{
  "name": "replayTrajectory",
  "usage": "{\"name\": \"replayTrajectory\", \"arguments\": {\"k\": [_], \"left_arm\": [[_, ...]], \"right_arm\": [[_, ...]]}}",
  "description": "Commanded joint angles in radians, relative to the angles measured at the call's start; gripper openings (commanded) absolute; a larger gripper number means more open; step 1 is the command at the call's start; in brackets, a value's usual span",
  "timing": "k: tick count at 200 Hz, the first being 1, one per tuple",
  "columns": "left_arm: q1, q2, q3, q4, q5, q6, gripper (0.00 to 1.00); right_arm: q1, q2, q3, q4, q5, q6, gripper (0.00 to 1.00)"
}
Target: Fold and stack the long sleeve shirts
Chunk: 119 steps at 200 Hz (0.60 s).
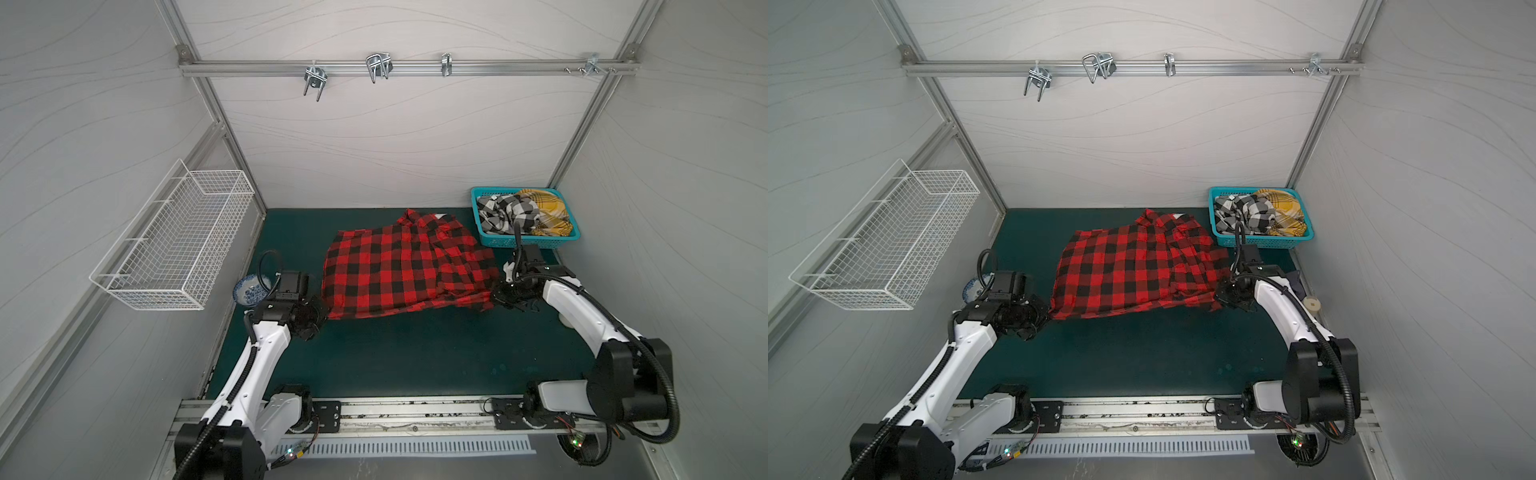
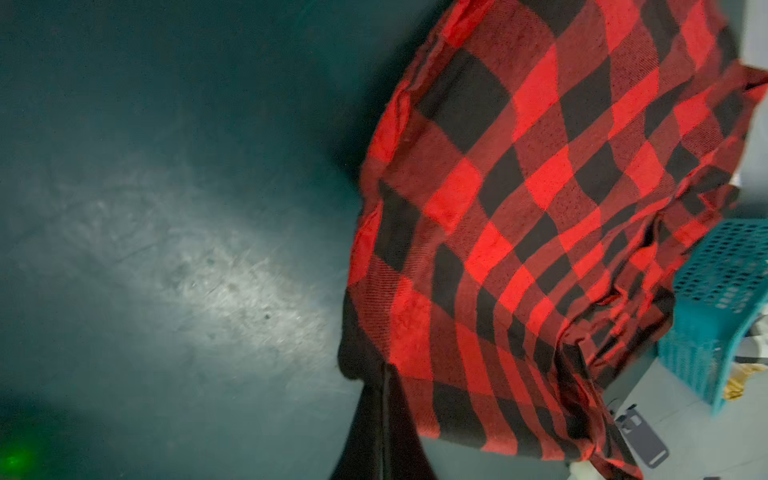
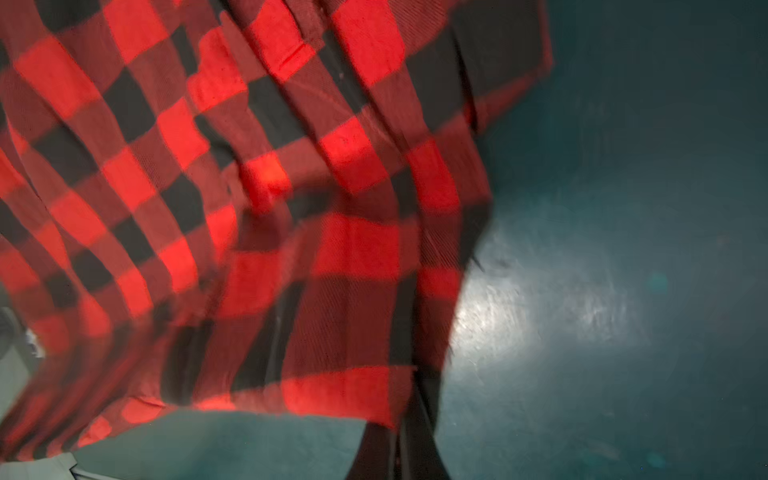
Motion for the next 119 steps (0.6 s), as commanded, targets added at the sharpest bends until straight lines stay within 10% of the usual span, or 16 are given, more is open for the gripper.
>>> {"name": "replayTrajectory", "arguments": {"k": [1,67,119], "left_arm": [[0.001,0.010,-0.026,0.022,-0.014,0.003,0.00],[0.001,0.043,0.006,0.025,-0.013,0.035,0.00],[0.000,0.349,0.213,0.136,-0.046,0.144,0.00]], "right_arm": [[-0.012,0.001,-0.042,0.024,0.042,0.000,0.00],[-0.012,-0.047,-0.122,0.040,0.001,0.013,0.00],[-0.012,0.082,0.019,0.040,-0.018,-0.001,0.00]]}}
